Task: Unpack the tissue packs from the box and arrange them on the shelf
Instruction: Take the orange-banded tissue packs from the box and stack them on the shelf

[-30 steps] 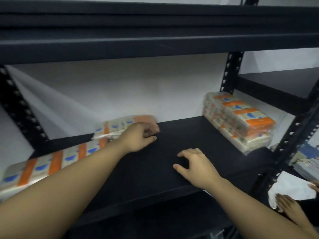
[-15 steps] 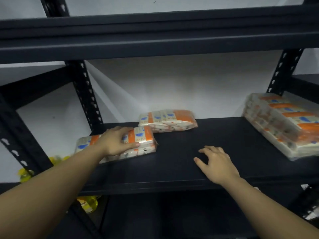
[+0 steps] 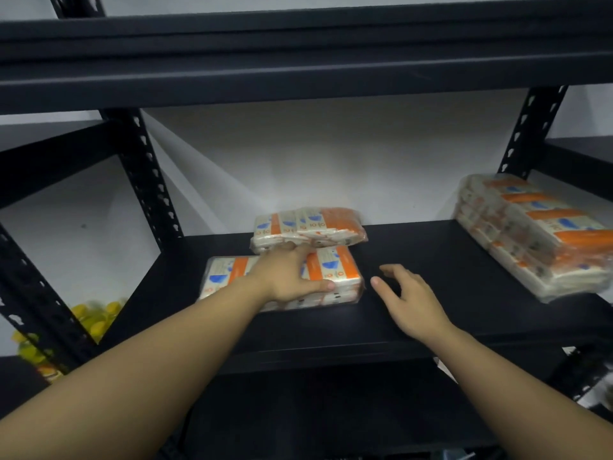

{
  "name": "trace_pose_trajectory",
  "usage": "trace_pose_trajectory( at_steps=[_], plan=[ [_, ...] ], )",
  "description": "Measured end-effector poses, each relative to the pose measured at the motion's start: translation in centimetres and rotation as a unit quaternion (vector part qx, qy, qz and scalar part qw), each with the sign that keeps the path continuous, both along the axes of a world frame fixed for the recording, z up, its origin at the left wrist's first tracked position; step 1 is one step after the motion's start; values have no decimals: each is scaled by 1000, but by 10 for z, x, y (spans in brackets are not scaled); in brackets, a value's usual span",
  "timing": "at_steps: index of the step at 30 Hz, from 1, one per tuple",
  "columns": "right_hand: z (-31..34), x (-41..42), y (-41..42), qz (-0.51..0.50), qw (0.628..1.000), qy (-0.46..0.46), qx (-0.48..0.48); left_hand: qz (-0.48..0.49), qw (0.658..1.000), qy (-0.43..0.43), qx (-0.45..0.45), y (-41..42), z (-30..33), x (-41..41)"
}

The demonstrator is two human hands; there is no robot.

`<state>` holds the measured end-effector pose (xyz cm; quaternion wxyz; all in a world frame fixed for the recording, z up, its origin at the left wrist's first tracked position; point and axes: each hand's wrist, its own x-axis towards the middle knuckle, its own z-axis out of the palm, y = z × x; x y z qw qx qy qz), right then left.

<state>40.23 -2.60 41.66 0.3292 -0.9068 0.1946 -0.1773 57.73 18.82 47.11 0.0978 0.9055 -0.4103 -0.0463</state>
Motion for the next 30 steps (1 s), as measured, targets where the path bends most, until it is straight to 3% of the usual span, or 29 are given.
trace_pose_trajectory(
  at_steps=[3,8,12,16,21,26,30],
  plan=[
    [8,7,0,18,1000,-10,17,-13,999,35,0,-5,4,0],
    [41,30,19,119,991,6,-59,-7,988,152,14,42,17,26],
    [69,67,42,217,965,82,-120,-5,975,219,44,71,31,38],
    [85,100,61,290,930,196,-116,0,977,201,73,77,21,48],
    [83,132,57,302,901,285,-123,35,978,197,57,75,18,52],
    [84,135,57,285,896,307,-145,38,981,182,53,71,17,56],
    [75,128,54,278,909,271,-148,27,983,179,22,76,12,52]
  ],
)
